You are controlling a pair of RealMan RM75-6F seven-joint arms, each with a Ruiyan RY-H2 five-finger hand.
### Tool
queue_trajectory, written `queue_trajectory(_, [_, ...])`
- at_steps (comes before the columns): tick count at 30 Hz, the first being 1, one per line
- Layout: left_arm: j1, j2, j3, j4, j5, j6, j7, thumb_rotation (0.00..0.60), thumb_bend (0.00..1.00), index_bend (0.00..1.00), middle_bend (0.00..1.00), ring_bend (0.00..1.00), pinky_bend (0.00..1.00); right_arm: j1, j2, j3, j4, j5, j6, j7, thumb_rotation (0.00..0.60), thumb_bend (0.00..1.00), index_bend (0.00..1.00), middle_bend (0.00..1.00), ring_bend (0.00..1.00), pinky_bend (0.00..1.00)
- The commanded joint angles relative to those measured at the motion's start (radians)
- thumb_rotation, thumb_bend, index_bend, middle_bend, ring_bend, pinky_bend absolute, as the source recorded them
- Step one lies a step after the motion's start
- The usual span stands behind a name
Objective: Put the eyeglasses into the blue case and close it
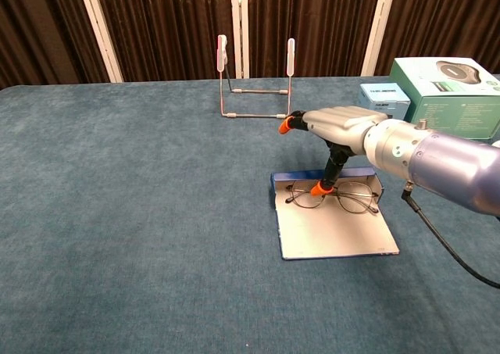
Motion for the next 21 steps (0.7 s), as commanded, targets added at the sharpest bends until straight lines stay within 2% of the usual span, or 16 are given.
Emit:
queue_trajectory(1, [0.000, 0.000, 0.001, 0.000, 0.001, 0.000, 0.001, 0.600, 0.00, 0.00, 0.00, 0.00, 0.00, -0.014, 0.038, -0.006, -0.057, -0.022, 0.009, 0.012, 0.600, 0.05, 0.14, 0.00, 0.00, 0.00])
queue_trajectory(8, [0.002, 0.002, 0.004, -0.006, 0.012, 0.010, 0.001, 0.600, 0.00, 0.00, 0.00, 0.00, 0.00, -0.035, 0.074, -0.041, -0.116, -0.027, 0.013, -0.007, 0.600, 0.05, 0.14, 0.00, 0.00, 0.00])
queue_trajectory(16, [0.000, -0.001, 0.004, -0.004, 0.008, 0.007, 0.003, 0.600, 0.00, 0.00, 0.00, 0.00, 0.00, -0.052, 0.051, -0.066, -0.031, -0.033, 0.007, 0.002, 0.600, 0.05, 0.12, 0.00, 0.00, 0.00])
queue_trajectory(21, [-0.004, -0.004, 0.004, -0.002, 0.000, 0.002, 0.010, 0.600, 0.00, 0.00, 0.00, 0.00, 0.00, -0.049, 0.037, -0.061, 0.032, -0.052, 0.005, 0.013, 0.600, 0.05, 0.12, 0.00, 0.00, 0.00])
